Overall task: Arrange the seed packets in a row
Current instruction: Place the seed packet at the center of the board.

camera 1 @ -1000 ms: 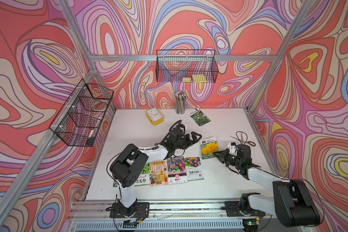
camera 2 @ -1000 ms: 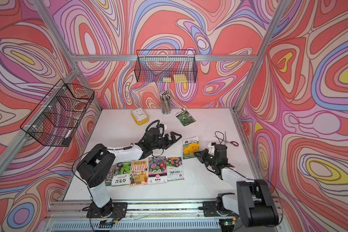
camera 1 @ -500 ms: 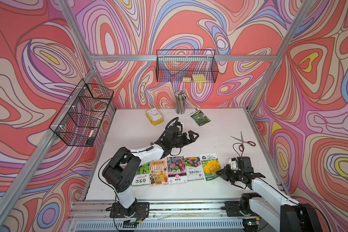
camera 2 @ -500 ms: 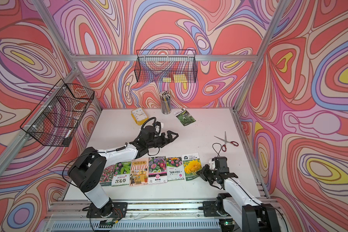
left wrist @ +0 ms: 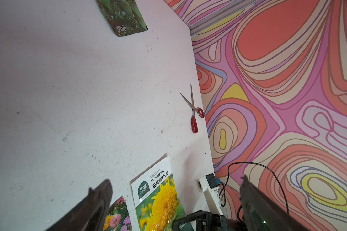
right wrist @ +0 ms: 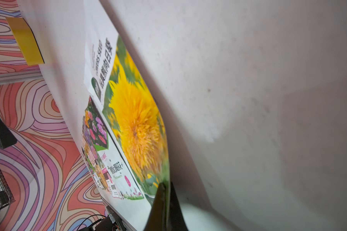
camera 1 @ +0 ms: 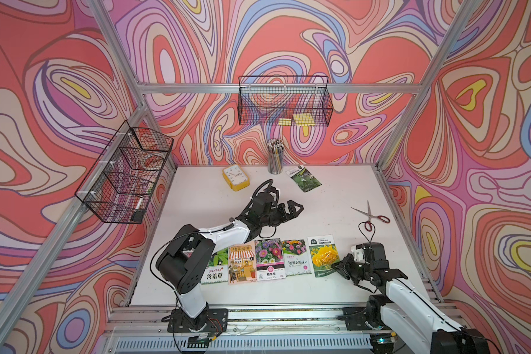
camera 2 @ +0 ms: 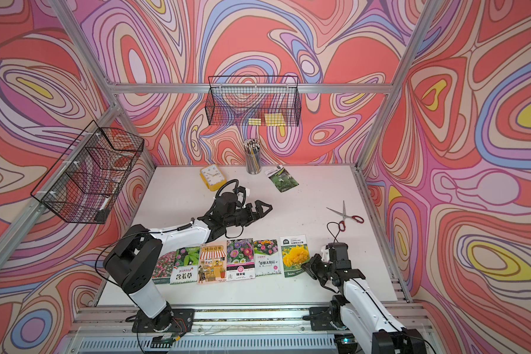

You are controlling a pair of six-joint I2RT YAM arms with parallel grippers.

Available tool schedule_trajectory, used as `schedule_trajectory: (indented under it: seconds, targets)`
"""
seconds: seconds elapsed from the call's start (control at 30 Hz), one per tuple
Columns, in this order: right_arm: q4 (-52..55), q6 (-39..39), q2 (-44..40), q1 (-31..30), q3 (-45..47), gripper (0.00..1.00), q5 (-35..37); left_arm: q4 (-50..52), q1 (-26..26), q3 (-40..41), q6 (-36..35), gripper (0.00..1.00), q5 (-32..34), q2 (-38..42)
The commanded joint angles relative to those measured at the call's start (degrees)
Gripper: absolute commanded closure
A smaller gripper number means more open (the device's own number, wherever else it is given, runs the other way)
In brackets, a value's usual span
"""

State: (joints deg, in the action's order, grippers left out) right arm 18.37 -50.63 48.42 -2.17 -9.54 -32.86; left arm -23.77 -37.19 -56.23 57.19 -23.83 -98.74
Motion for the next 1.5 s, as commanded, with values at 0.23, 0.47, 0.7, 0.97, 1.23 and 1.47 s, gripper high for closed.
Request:
schedule_trajectory:
  seconds: [0.23, 0.47, 0.7, 0.97, 1.23, 1.47]
  targets:
    - [-8.18, -1.49, 5.59, 0.17, -0.02, 1.0, -1.49, -0.2, -0.56, 0.02, -0.27, 0.01, -0.59, -0.21]
    - [-10.04, -1.49, 7.2, 0.12, -0.02, 1.0, -1.88, 0.13, -0.56, -0.24, -0.42, 0.01, -0.58, -0.47]
    - [-12.85, -1.39, 10.45, -0.12, -0.04, 1.0, -3.35, -0.04, -0.91, -0.9, -0.24, 0.01, -0.93, -1.28]
    - [-15.05, -1.93, 12.48, -1.06, 0.32, 1.0, -3.6, 0.3, -0.95, -0.99, -0.41, 0.01, -0.84, -1.19]
    - [-11.11, -0.95, 10.5, -1.19, 0.09, 0.74, -2.38, 0.48, -0.95, -1.17, -0.5, 0.01, -1.08, -1.26]
    - [-1.13, 1.55, 7.42, -1.22, -2.84, 0.43, 1.85, 1.42, -0.95, -1.84, -1.06, 0.01, -1.21, -1.19]
